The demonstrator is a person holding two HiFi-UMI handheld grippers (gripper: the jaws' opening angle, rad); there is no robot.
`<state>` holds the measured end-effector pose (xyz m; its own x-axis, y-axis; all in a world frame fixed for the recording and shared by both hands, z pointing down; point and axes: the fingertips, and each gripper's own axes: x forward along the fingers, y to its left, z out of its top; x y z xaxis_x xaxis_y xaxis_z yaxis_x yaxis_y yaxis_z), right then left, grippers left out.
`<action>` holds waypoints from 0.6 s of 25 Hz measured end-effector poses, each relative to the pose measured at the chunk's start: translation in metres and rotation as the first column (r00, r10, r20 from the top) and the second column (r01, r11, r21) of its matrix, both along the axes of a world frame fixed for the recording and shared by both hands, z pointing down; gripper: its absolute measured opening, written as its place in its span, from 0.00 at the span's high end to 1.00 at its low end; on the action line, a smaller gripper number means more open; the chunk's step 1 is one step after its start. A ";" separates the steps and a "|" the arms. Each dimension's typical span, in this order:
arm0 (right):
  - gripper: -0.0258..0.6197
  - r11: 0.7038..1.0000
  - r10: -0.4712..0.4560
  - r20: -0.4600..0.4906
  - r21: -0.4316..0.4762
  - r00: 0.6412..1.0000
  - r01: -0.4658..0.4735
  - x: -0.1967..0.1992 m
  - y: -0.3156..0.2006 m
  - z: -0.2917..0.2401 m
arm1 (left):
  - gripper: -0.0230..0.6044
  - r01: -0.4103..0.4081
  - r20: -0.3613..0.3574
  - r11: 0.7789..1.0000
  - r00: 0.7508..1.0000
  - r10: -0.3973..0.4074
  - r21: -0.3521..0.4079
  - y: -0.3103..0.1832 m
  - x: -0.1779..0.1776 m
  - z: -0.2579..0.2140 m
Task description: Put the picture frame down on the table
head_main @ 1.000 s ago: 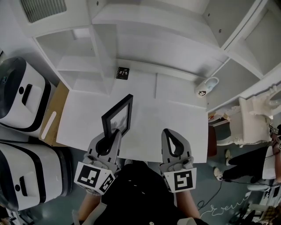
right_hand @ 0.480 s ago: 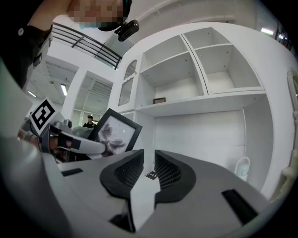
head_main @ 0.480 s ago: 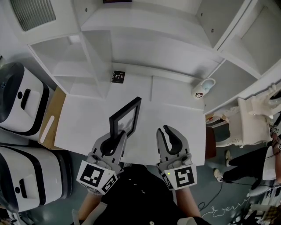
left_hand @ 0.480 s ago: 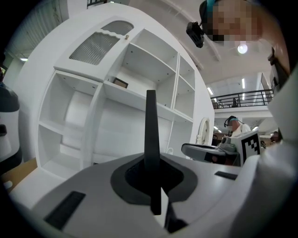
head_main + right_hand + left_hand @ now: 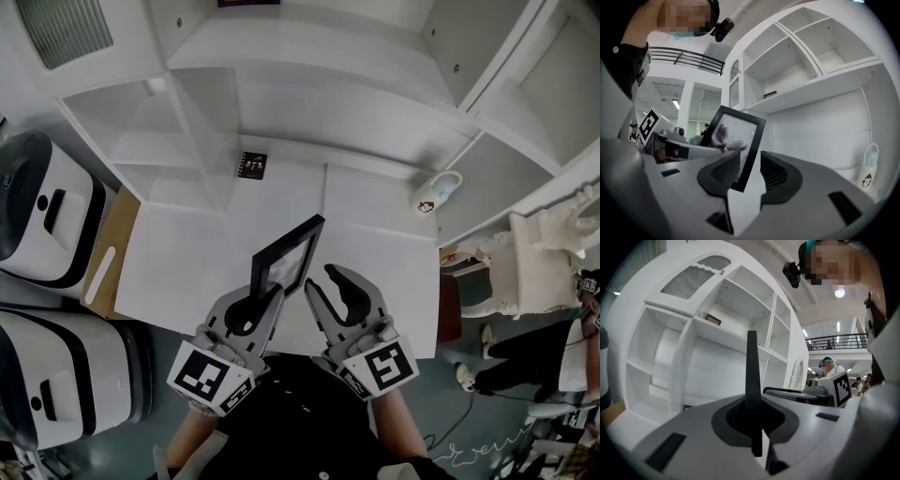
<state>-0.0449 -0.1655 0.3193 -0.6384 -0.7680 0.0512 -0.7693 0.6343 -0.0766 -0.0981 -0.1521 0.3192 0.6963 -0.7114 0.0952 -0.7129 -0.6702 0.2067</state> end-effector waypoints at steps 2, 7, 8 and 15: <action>0.76 1.000 -0.009 0.015 -0.009 1.000 0.009 -0.003 -0.003 0.001 | 0.94 -0.020 -0.008 1.000 1.000 0.020 0.004 0.002 0.001 -0.001; 0.76 1.000 -0.022 0.041 -0.020 0.999 0.023 0.000 -0.013 0.002 | 0.94 -0.057 -0.021 0.998 0.998 0.058 0.010 0.000 0.009 -0.003; 0.76 0.999 -0.023 0.047 -0.022 0.999 0.024 0.001 -0.013 0.002 | 0.94 -0.062 -0.024 0.998 0.998 0.062 0.011 0.000 0.010 -0.004; 0.77 0.998 -0.046 0.125 -0.039 0.991 0.051 0.008 -0.016 0.001 | 0.94 -0.092 -0.067 0.996 0.993 0.093 0.010 -0.003 0.014 -0.005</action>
